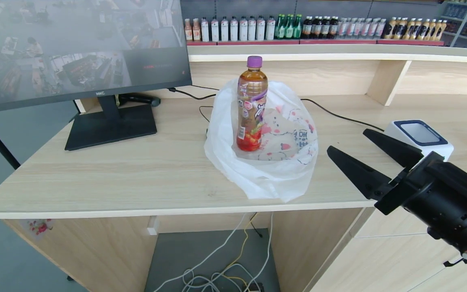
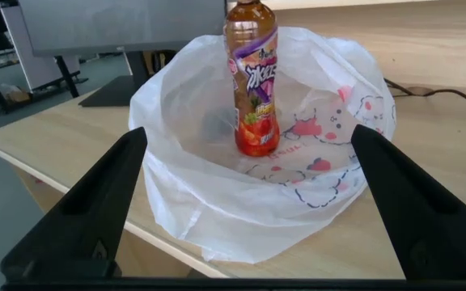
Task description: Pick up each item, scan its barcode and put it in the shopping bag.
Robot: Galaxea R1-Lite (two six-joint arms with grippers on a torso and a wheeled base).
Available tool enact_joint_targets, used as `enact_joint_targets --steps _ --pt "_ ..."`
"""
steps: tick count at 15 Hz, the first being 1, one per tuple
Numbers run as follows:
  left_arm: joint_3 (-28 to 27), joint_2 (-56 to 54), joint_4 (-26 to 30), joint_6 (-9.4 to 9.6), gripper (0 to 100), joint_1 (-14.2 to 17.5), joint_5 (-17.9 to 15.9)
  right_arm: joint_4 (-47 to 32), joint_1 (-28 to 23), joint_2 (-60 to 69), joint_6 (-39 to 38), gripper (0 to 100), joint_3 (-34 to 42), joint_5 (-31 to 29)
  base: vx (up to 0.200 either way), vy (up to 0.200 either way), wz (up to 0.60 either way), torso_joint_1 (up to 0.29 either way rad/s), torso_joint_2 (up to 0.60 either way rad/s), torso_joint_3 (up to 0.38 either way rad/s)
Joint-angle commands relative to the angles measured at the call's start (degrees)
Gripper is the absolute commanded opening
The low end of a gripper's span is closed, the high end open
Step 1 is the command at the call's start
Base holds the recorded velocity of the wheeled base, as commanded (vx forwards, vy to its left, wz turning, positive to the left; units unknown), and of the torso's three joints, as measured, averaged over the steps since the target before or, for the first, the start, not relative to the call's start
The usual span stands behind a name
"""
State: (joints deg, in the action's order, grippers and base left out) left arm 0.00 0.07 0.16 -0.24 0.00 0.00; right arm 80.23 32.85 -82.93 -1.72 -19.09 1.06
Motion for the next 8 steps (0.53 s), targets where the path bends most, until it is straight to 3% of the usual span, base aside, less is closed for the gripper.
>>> enact_joint_targets --steps 1,8 --pt "0.0 0.0 -0.1 -0.11 100 0.1 0.0 0.0 -0.1 -0.3 0.1 100 0.4 0.0 0.000 -0.200 0.00 0.002 0.00 0.002" --pt "0.0 0.0 -0.1 -0.64 100 0.1 0.1 0.5 -1.4 0.6 0.1 100 1.7 -0.2 0.000 -0.200 0.00 0.004 0.00 0.002"
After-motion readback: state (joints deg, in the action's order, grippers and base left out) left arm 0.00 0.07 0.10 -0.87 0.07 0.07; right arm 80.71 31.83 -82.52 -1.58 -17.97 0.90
